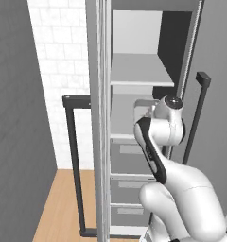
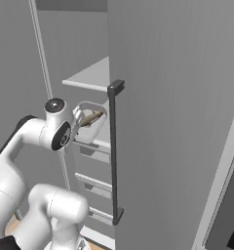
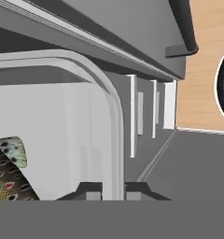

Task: Take the meat container that has the fish and place it on the second highest rack of the freezer. Then take the vegetable container that has the lemon and lime and place it on the highest rack of the freezer.

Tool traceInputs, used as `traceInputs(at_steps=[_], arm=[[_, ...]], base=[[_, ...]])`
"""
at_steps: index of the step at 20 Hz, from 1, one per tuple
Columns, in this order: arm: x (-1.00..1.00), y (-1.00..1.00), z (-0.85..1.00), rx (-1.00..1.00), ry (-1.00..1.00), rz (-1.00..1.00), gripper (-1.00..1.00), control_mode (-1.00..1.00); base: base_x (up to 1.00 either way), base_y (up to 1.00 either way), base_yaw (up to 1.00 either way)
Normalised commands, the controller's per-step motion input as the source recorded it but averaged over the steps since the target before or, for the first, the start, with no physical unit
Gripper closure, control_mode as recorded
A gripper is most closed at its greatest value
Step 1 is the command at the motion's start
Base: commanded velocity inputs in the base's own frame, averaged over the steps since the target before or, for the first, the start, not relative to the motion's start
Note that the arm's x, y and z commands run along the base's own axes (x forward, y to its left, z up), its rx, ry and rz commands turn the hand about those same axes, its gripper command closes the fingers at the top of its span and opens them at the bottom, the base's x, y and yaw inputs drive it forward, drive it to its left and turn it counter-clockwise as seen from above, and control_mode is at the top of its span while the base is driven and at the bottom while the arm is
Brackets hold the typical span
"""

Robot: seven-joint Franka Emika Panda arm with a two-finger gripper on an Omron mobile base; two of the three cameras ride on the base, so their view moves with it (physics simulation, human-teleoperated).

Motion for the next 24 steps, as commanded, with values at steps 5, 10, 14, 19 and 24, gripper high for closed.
traceInputs(at_steps=[5,10,14,19,24], arm=[[0.2,-0.15,-0.04,0.0,0.1,0.0,1.0,-1.0],[0.35,0.0,-0.02,0.0,0.09,-0.01,1.0,-1.0],[0.31,-0.03,-0.09,0.0,0.02,0.0,1.0,-1.0],[0.16,-0.1,-0.31,0.0,0.0,0.0,1.0,-1.0],[0.2,-0.06,-0.34,0.0,0.0,0.0,1.0,-1.0]], base=[[0.0,0.0,0.0],[0.0,0.0,0.0],[0.0,0.0,0.0],[0.0,0.0,0.0],[0.0,0.0,0.0]])
